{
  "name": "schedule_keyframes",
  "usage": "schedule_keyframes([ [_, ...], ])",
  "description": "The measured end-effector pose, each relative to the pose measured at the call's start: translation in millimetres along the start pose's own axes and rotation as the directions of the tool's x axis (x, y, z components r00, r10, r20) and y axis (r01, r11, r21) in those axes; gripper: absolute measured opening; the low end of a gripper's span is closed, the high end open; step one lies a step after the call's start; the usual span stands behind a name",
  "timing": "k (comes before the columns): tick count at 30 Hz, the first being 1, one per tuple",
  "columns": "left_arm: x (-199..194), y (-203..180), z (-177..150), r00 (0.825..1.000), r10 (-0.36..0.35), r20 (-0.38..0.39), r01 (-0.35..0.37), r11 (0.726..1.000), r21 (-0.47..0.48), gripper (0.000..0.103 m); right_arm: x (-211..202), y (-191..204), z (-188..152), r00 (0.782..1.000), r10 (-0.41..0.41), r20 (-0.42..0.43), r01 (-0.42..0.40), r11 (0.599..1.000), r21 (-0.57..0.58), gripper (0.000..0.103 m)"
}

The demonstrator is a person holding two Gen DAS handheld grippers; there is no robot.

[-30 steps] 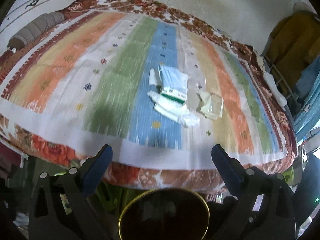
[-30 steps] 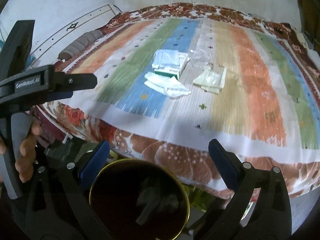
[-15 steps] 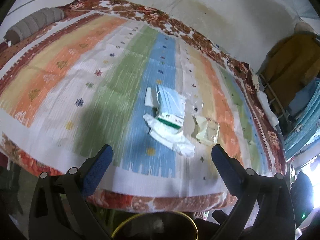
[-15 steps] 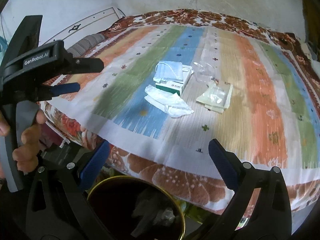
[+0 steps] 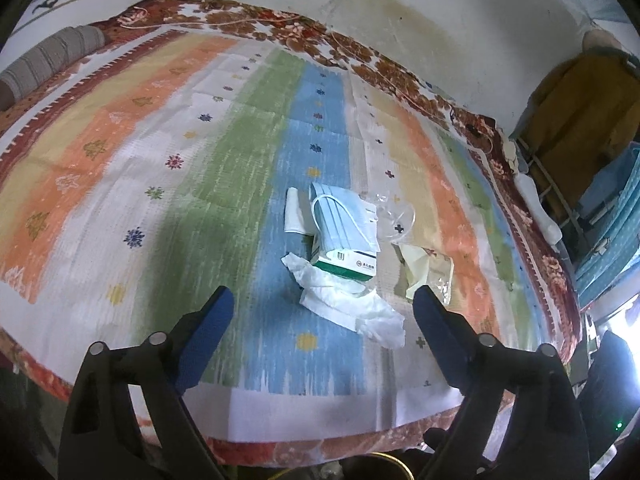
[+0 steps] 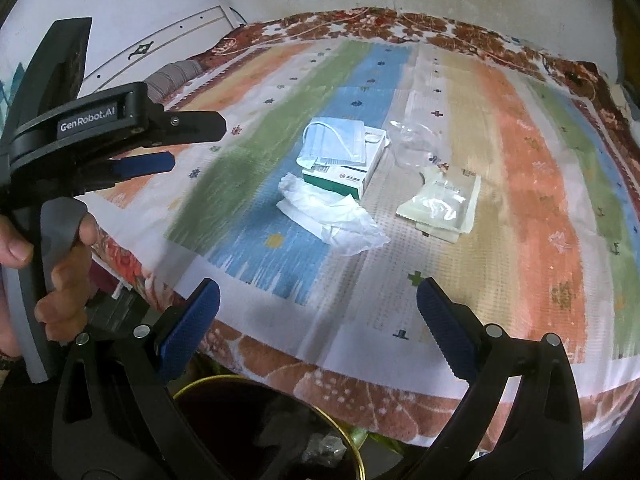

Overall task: Collect trash
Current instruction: 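Move both open tools forward over the remaining trash on the bed, then grasp the blue surgical mask with left tool while right tool grasps white tissue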

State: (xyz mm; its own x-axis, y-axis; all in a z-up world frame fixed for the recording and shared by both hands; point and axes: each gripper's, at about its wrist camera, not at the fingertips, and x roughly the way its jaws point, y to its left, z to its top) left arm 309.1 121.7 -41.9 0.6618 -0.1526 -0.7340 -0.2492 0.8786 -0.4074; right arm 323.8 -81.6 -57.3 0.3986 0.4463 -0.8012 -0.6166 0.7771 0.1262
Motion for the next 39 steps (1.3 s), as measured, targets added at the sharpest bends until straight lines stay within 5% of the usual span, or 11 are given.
schedule_keyframes([
  [11,36.7,14.1,13.3,0.995,-0.065,-0.078,0.061,0.997,-0.054,0.076,35.0,4.8,13.6,0.999,-0.028,-0.044,0.024,0.996,-0.090,0.088],
  [26,72.2,27.2,33.3,0.989,-0.115,-0.091,0.108,0.991,-0.081,0.070,77.4,-7.7,29.3,0.993,-0.013,-0.116,-0.001,0.993,-0.121,0.076],
  [39,109.2,12.8,41.6,0.983,-0.129,-0.129,0.124,0.991,-0.046,0.061,106.8,-16.0,33.9,0.986,-0.025,-0.162,0.005,0.992,-0.124,0.048],
])
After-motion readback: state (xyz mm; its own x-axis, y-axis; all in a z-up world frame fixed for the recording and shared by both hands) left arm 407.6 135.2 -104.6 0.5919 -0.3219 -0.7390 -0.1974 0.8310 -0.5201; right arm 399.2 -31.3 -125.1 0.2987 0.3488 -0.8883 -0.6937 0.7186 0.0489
